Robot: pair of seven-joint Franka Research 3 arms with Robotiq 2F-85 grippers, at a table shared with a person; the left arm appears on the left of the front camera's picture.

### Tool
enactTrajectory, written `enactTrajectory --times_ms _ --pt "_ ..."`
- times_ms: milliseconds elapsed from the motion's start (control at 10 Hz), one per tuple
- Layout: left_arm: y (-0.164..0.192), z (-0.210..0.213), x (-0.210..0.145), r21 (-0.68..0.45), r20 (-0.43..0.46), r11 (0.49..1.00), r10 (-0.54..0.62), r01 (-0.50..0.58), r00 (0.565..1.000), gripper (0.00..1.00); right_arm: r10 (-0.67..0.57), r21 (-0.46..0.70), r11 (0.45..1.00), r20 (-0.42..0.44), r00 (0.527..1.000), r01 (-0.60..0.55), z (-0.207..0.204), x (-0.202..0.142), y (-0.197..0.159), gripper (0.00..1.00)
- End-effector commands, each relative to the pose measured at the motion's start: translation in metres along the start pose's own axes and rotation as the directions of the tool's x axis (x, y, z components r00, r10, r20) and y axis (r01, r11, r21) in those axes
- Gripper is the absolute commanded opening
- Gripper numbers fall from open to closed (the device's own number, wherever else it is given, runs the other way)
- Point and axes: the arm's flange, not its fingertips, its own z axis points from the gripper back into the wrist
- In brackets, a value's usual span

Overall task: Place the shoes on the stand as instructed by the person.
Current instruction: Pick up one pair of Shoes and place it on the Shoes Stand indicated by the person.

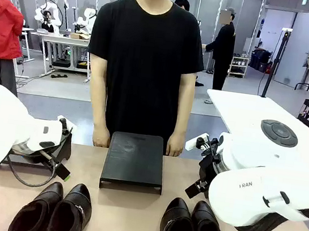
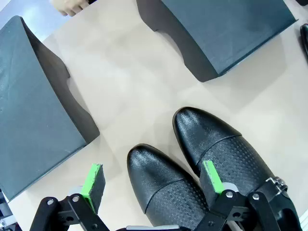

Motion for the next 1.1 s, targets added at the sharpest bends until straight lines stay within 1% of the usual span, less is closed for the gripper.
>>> enactTrajectory --times_ms 0,900,1000 --pt "-0.0002 0.0 0.0001 0.0 0.0 1.0 0.0 0.0 1.0 1.0 0.0 0.0 1.0 0.0 1.0 0.0 0.0 0.0 0.0 1.0" --pt "-0.0002 0.0 0.0 0.0 0.0 1.0 0.0 0.0 1.0 1.0 0.002 0.0 1.0 0.0 1.0 -0.002 0.0 0.0 0.0001 1.0" --pt "0.0004 0.0072 0.0077 -0.026 0.012 1.0 -0.008 0.008 1.0 1.0 0.022 0.008 1.0 0.013 1.0 -0.022 0.0057 0.007 -0.0017 1.0"
